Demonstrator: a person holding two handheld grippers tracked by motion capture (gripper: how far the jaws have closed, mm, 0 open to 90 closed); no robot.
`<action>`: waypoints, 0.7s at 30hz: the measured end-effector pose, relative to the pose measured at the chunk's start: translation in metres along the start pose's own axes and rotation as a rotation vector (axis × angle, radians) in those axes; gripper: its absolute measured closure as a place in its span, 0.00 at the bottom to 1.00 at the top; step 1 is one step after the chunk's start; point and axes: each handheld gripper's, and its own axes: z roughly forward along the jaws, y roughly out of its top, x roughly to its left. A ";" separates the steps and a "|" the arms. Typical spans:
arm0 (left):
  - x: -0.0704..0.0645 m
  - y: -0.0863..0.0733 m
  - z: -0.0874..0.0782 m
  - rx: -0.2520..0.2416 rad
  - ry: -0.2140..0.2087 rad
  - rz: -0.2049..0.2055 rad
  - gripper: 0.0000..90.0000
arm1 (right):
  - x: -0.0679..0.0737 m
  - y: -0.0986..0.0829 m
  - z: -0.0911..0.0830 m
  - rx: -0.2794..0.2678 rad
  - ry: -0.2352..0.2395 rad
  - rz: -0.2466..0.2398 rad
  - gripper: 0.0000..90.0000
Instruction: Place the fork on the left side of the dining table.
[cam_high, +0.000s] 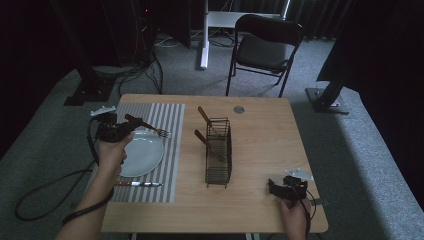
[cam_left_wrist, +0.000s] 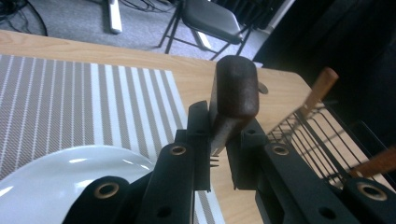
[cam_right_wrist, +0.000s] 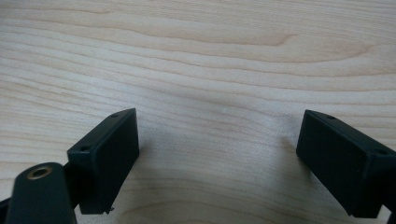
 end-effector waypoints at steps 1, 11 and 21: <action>0.002 0.001 0.001 -0.006 0.008 -0.002 0.89 | 0.000 0.000 0.000 0.000 0.000 0.000 0.14; 0.019 0.007 0.006 -0.037 0.034 -0.050 0.89 | 0.000 0.000 0.000 0.000 0.000 -0.001 0.14; 0.039 0.012 0.024 -0.036 0.037 -0.116 0.89 | 0.000 0.000 0.000 0.000 0.000 -0.001 0.14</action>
